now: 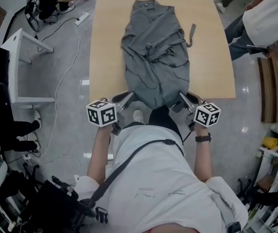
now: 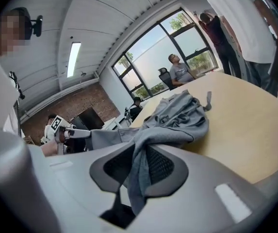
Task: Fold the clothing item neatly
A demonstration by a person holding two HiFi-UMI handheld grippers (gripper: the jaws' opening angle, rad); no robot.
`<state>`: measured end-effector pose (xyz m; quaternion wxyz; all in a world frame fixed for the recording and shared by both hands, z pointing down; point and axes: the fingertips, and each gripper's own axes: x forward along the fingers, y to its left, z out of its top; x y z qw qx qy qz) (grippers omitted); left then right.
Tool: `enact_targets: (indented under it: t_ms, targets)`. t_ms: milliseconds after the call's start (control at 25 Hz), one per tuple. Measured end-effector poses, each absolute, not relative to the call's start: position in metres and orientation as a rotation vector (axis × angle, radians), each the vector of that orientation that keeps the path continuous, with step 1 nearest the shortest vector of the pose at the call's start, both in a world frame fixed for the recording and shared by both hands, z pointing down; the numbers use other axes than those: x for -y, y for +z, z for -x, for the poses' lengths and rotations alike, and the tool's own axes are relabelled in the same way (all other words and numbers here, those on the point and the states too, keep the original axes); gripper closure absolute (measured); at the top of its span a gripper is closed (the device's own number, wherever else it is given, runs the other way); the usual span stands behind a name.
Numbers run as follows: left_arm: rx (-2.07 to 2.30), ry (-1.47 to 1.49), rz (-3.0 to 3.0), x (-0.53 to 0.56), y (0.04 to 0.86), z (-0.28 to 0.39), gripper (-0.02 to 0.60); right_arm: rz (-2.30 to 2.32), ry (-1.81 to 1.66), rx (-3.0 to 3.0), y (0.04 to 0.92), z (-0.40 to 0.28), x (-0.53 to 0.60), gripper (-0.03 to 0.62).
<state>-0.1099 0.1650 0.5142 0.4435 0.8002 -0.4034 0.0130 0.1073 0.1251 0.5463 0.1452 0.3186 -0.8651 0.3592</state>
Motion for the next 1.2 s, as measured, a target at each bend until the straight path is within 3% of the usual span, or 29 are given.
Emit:
enact_targets:
  t_ms: [400, 760, 920, 1080, 1120, 1200]
  targets:
    - [1.063, -0.205, -2.057, -0.085, 0.413, 0.138, 0.554, -0.944, 0.927, 2.696, 0.443, -0.096, -0.044, 0.526]
    - [1.281, -0.281, -2.074, 0.125, 0.366, 0.159, 0.554, -0.858, 0.885, 2.774, 0.395, -0.057, 0.165, 0.52]
    - [1.377, -0.248, -2.021, 0.235, 0.384, 0.178, 0.552, -0.811, 0.875, 2.751, 0.41, -0.019, 0.274, 0.519]
    - [1.557, -0.111, -1.887, 0.317, 0.452, 0.211, 0.549, -0.803, 0.863, 2.612, 0.481, 0.008, 0.362, 0.513]
    - [1.62, -0.031, -1.847, 0.33, 0.479, 0.222, 0.526, -0.821, 0.843, 2.553, 0.509, 0.008, 0.381, 0.493]
    - [1.688, 0.157, -1.746, 0.335, 0.542, 0.241, 0.416, -0.86, 0.821, 2.385, 0.579, -0.001, 0.4, 0.296]
